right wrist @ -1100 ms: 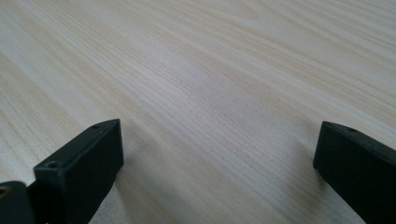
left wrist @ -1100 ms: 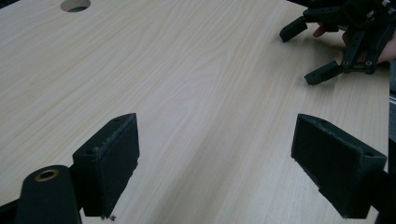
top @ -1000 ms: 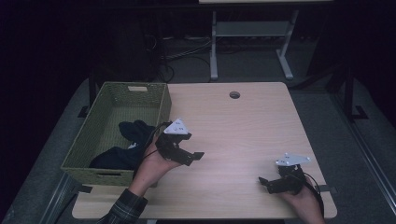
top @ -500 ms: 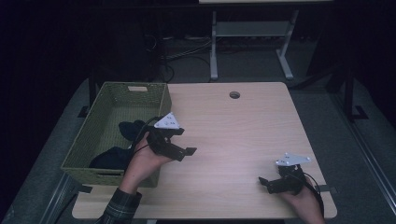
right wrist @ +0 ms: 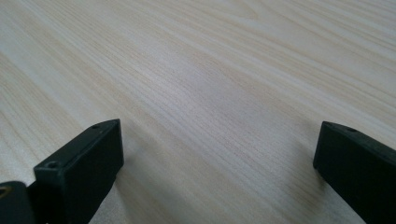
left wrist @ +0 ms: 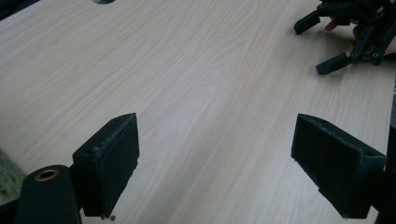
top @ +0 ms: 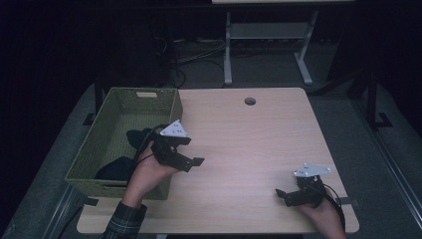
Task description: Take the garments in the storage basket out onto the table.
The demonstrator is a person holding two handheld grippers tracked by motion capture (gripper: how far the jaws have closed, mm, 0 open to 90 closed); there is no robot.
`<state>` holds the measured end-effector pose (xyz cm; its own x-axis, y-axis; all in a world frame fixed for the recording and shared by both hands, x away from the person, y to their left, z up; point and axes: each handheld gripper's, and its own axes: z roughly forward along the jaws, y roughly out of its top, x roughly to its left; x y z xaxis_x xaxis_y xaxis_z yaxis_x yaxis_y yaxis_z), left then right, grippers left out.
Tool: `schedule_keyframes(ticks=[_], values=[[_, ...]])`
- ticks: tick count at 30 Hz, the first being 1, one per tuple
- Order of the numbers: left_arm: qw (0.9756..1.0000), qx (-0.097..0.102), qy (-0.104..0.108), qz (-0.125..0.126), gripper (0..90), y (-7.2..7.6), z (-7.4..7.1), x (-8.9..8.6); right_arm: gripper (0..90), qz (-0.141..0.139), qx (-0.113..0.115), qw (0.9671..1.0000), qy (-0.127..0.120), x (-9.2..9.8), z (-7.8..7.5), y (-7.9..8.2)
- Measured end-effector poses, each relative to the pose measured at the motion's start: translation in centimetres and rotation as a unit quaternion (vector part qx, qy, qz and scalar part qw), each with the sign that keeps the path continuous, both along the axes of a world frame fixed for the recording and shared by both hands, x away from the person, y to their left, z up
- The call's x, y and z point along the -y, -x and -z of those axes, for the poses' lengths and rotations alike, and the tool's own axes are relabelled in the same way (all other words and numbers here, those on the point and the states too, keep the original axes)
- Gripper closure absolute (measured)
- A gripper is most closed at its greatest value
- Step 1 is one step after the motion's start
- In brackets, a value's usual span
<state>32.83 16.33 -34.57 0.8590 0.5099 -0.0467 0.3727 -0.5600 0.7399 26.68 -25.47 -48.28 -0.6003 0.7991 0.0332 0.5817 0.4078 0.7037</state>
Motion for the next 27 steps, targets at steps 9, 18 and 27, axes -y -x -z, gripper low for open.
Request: schedule_keyframes(ticks=[9,18,27], values=[[0.9999,0.002,-0.006,-0.014,15.0,0.1,-0.7,-1.5,1.3,0.0,0.0,1.0,-0.001,0.0,0.0,0.0],[0.9991,0.007,-0.01,-0.041,15.0,0.1,-1.2,-3.4,1.3,0.0,0.0,1.0,-0.001,0.0,0.0,0.0],[0.9978,0.004,-0.019,-0.063,15.0,0.2,-1.6,-5.4,1.3,0.0,-0.001,1.0,0.0,0.0,0.0,0.0]])
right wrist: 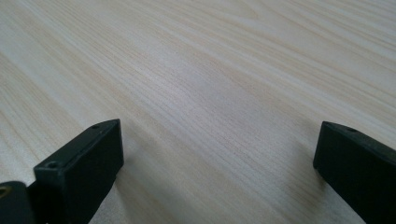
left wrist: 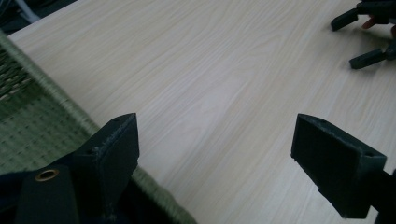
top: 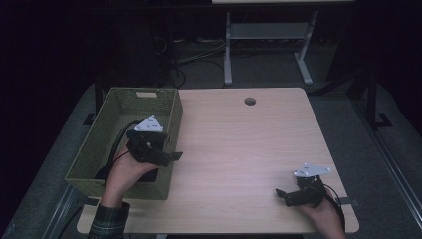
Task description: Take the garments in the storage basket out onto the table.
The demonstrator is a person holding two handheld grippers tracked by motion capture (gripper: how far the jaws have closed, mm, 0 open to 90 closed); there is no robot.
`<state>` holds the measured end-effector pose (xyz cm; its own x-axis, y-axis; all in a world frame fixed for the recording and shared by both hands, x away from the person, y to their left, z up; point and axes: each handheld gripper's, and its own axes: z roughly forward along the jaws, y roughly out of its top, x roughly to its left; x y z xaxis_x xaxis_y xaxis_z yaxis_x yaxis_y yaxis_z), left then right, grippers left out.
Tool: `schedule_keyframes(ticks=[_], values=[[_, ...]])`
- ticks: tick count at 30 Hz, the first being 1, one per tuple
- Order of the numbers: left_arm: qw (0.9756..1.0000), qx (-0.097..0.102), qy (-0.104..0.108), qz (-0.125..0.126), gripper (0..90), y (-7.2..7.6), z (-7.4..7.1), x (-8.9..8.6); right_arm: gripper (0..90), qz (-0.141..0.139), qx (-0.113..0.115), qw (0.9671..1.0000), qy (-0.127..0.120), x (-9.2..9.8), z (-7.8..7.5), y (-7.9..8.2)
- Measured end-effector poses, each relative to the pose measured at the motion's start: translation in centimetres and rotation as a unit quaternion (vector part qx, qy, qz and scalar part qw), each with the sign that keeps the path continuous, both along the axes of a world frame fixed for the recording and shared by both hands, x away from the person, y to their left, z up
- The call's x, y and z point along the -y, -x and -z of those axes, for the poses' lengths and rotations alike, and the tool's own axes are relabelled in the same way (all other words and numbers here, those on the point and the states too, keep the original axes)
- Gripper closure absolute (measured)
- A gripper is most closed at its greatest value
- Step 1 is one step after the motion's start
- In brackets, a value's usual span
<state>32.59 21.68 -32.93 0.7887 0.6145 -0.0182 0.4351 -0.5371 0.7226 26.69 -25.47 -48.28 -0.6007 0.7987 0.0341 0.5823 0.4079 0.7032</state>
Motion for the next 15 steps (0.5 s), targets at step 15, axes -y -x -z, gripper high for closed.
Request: schedule_keyframes(ticks=[15], values=[[0.9992,-0.002,-0.007,-0.039,15.0,0.5,-0.6,-3.3,1.3,0.0,0.0,1.0,0.0,0.0,0.0,0.0]])
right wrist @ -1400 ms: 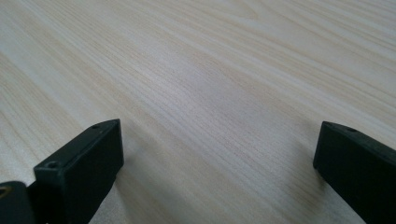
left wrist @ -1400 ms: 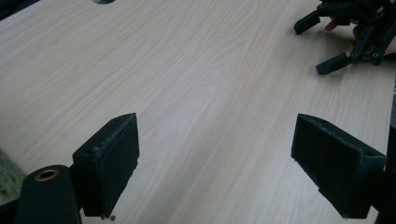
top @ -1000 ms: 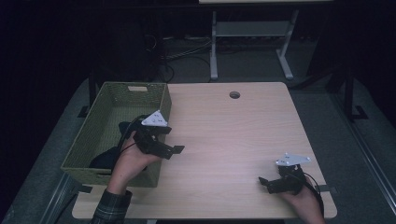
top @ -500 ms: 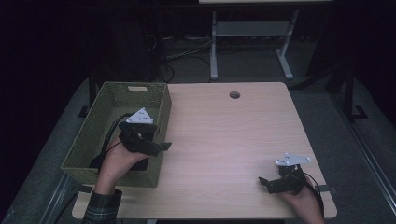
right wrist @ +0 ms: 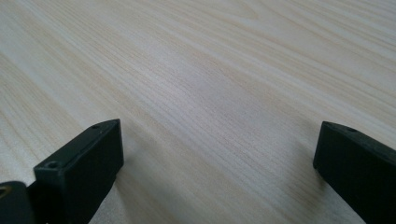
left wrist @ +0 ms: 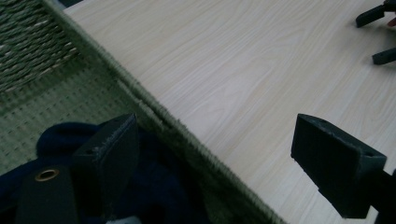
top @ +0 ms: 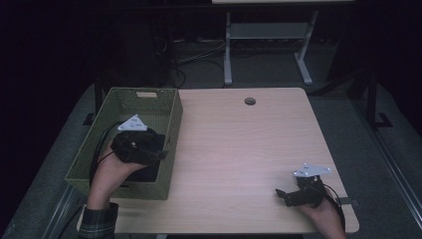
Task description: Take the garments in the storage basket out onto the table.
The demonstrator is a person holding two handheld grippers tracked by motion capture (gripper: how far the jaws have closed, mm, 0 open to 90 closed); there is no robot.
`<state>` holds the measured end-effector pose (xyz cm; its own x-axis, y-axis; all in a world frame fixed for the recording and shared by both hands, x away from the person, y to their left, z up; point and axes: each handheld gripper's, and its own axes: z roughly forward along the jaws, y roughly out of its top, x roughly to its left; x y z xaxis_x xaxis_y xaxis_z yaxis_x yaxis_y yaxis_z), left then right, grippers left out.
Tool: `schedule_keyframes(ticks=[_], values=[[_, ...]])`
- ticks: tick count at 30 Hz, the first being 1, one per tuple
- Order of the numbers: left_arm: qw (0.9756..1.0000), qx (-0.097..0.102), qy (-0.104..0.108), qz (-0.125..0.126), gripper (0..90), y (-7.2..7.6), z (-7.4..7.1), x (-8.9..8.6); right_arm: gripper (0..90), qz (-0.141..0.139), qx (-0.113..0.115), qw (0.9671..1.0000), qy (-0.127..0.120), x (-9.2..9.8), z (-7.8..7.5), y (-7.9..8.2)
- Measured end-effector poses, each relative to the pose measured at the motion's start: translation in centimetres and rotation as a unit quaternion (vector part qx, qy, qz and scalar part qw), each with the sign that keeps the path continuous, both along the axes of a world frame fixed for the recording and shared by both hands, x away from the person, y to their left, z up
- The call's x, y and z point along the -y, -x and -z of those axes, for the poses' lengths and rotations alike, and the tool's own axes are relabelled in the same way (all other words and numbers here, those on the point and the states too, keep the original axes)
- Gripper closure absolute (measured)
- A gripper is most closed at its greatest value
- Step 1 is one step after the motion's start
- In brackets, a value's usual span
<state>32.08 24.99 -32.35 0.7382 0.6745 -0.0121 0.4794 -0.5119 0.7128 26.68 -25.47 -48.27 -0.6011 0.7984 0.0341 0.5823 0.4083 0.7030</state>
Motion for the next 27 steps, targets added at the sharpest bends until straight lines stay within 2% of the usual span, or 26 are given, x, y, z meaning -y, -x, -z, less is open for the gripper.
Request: schedule_keyframes(ticks=[7,14,16,20,27], values=[[0.9998,-0.002,-0.01,-0.017,15.0,0.2,-0.1,-1.4,1.3,0.0,0.0,1.0,0.0,0.0,0.0,0.0],[0.9991,-0.016,-0.024,-0.03,15.0,0.4,0.3,-2.6,1.3,0.0,0.0,1.0,0.0,0.0,0.0,0.0],[0.999,-0.019,-0.027,-0.031,15.0,0.4,0.4,-2.7,1.3,0.0,0.0,1.0,0.0,0.0,0.0,0.0],[0.998,-0.028,-0.047,-0.032,15.0,0.3,0.9,-2.9,1.3,0.0,0.0,1.0,0.001,0.0,0.0,0.0],[0.9977,-0.032,-0.056,-0.022,13.7,-0.2,1.8,-2.6,1.3,0.0,0.0,1.0,0.001,0.0,0.0,0.0]])
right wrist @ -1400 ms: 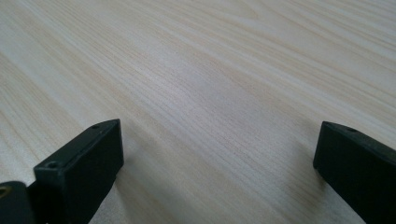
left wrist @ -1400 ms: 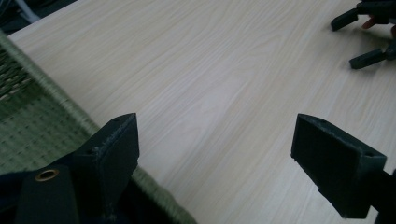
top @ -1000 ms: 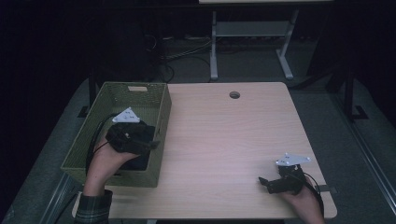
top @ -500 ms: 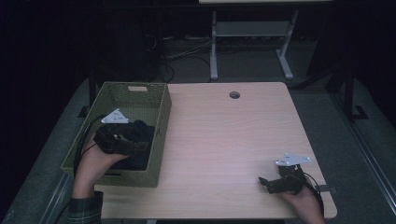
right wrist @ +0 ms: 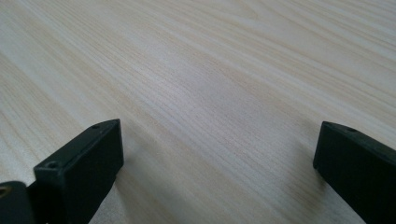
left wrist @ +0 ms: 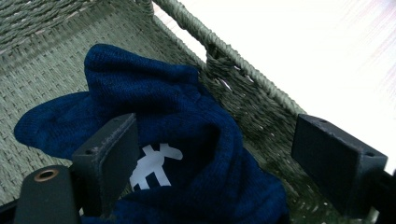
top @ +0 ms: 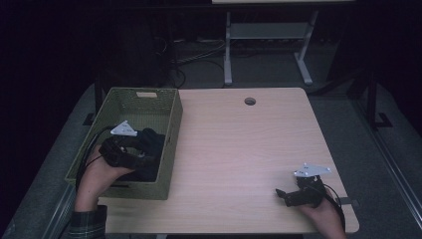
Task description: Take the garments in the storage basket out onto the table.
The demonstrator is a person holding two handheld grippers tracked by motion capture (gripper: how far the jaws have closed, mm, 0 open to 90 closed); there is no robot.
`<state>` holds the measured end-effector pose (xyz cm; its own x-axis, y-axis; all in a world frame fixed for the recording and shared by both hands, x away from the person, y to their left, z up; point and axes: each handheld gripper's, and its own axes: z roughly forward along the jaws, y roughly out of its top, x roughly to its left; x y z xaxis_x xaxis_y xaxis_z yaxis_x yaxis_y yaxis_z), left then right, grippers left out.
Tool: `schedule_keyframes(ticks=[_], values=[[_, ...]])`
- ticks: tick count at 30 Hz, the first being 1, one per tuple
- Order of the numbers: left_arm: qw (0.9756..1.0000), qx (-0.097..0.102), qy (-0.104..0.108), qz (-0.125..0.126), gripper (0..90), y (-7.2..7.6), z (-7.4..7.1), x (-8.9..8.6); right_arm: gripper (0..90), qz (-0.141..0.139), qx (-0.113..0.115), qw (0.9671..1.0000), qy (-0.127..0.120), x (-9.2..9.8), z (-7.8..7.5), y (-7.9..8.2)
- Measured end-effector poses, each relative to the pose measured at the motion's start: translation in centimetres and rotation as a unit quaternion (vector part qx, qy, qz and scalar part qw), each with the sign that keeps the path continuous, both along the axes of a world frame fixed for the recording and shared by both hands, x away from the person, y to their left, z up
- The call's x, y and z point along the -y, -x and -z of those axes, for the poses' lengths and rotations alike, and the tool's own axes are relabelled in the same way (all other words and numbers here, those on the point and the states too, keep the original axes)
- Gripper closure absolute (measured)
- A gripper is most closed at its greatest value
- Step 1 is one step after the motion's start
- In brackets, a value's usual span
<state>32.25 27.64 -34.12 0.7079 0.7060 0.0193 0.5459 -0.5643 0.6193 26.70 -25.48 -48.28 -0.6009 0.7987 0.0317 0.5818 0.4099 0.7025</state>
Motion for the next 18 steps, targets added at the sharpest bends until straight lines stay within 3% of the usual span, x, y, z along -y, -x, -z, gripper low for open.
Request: schedule_keyframes(ticks=[4,8,15,18], values=[[1.0,0.002,-0.004,0.006,13.7,-0.4,0.5,0.1,1.3,0.0,0.0,1.0,0.0,0.0,0.0,0.0],[0.9999,-0.01,-0.005,0.004,13.7,-0.7,1.2,0.1,1.3,0.0,0.0,1.0,0.0,0.0,0.0,0.0],[0.9991,-0.031,-0.029,0.006,14.0,-1.5,2.6,0.5,1.3,0.0,0.0,1.0,0.0,0.0,0.0,0.0],[0.999,-0.03,-0.034,0.005,15.6,-1.6,2.6,0.6,1.3,0.0,0.0,1.0,0.0,0.0,0.0,0.0]])
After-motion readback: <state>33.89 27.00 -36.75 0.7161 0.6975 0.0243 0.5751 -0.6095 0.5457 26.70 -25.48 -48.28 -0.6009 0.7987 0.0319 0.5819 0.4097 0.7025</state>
